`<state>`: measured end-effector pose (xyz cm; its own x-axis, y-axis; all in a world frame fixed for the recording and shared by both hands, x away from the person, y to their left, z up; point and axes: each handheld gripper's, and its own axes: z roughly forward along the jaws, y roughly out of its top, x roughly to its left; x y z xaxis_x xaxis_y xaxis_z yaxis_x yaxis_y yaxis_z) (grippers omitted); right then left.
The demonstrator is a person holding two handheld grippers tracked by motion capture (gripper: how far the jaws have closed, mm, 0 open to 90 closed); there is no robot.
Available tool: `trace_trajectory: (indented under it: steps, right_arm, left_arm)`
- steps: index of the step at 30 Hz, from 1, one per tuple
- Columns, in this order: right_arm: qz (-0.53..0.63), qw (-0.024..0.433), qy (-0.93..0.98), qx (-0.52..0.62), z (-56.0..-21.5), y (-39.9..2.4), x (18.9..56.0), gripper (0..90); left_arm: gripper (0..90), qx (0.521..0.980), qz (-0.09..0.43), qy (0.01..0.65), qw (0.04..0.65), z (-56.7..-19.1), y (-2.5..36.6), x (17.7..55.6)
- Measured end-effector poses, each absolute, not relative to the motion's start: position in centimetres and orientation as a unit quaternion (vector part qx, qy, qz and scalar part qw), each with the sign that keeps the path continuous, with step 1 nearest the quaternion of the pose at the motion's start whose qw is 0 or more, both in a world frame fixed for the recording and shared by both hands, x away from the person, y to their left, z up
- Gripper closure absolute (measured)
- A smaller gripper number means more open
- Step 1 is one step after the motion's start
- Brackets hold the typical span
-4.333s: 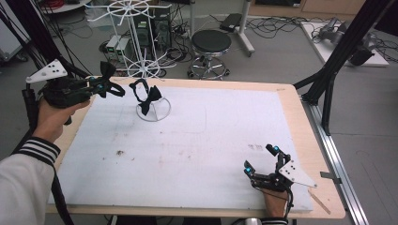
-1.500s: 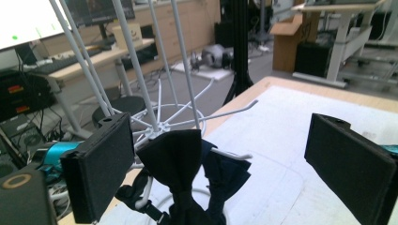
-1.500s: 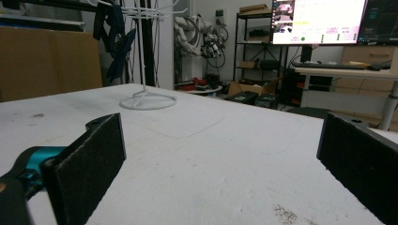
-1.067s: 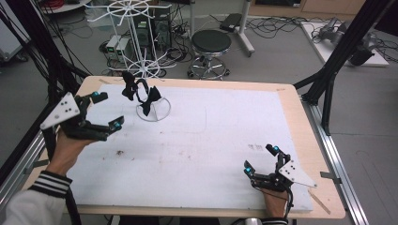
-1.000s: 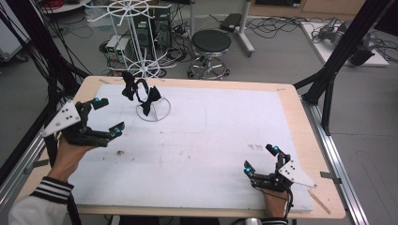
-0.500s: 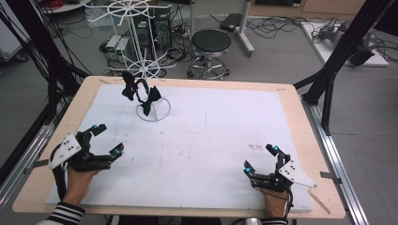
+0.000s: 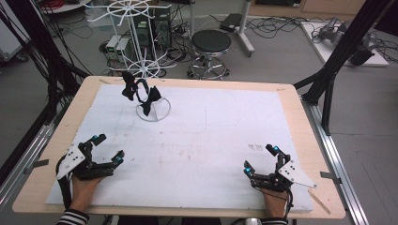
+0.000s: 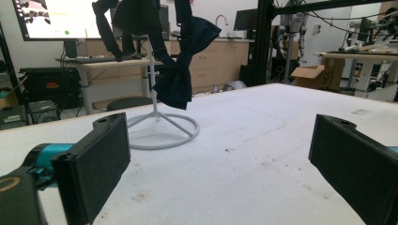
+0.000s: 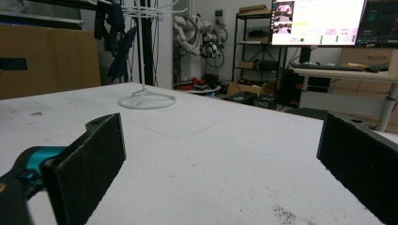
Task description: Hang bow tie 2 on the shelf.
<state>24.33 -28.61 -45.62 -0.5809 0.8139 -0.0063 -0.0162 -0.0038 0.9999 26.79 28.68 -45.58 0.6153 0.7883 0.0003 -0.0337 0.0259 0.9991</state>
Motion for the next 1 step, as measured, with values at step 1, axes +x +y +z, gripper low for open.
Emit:
trace_trajectory:
  steps: [1]
  right_arm:
    - [0.632, 0.328, 0.625, 0.319, -45.62, -28.61, 24.33, 0.7]
  left_arm:
    - [6.2, 0.622, 0.317, 0.304, 0.648, -45.57, 28.67, 26.78]
